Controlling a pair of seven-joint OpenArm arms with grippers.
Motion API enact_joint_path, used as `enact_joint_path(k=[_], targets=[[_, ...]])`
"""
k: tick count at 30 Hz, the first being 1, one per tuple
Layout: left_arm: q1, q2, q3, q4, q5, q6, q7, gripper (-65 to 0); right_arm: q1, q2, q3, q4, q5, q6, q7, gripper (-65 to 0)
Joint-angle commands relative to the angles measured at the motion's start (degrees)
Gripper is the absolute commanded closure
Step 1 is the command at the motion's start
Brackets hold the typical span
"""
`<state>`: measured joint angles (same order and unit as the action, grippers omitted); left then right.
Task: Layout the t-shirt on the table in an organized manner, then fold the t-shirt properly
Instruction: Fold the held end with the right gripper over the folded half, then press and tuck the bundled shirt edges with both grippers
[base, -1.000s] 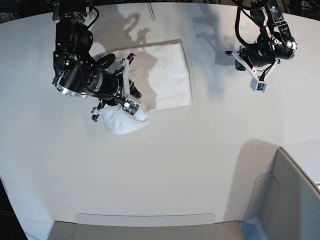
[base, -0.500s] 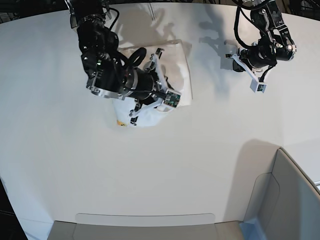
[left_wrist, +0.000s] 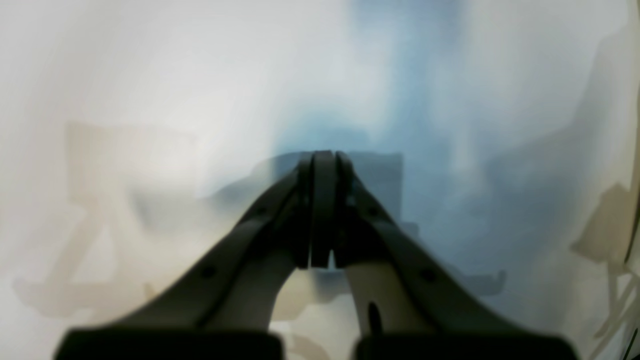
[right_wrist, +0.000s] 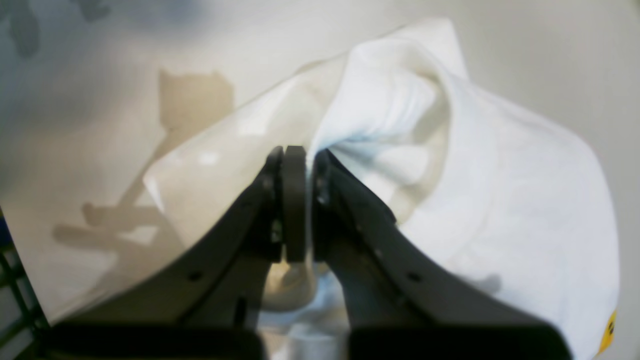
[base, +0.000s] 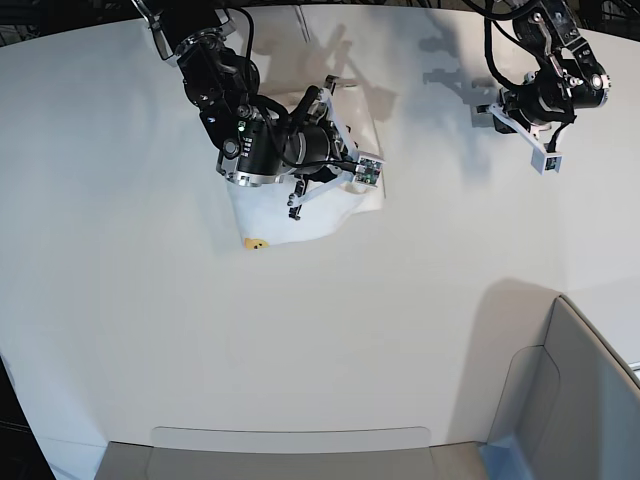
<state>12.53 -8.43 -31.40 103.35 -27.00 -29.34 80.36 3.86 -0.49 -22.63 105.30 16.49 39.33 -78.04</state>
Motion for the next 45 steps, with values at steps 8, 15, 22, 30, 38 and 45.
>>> enact_joint_path(k=[8, 15, 22, 30, 38, 45], targets=[[-0.2, -0.3, -0.1, 1.0, -0.2, 0.0, -0.4, 0.0, 1.7, -0.1, -6.0, 3.0, 1.2, 0.7, 2.7, -15.5], [0.1, -0.3, -0.1, 1.0, -0.2, 0.0, -0.4, 0.0, 2.3, -1.0, -7.6, 8.1, 1.1, 0.7, 2.7, -18.6], [-0.1, -0.4, 0.1, 8.3, -0.2, 0.0, -0.4, 0.0, 4.0, -4.8, 13.5, 12.1, 6.2, 0.7, 2.2, -15.0], [-2.1, -0.5, 5.9, 13.1, -6.2, -7.4, -0.4, 0.0, 4.3, -1.5, 33.3, 4.0, 15.0, 0.7, -2.0, 0.0], [-2.9, 1.1, 10.1, 13.2, -8.0, -10.7, -0.4, 0.0, 3.2, 4.6, 40.5, -11.6, 23.3, 0.7, -2.0, 0.0], [-7.3, 2.8, 10.3, 13.2, -11.6, -10.7, -0.4, 0.0, 3.5, 4.7, 34.8, -16.8, 19.9, 0.7, -2.0, 0.0]])
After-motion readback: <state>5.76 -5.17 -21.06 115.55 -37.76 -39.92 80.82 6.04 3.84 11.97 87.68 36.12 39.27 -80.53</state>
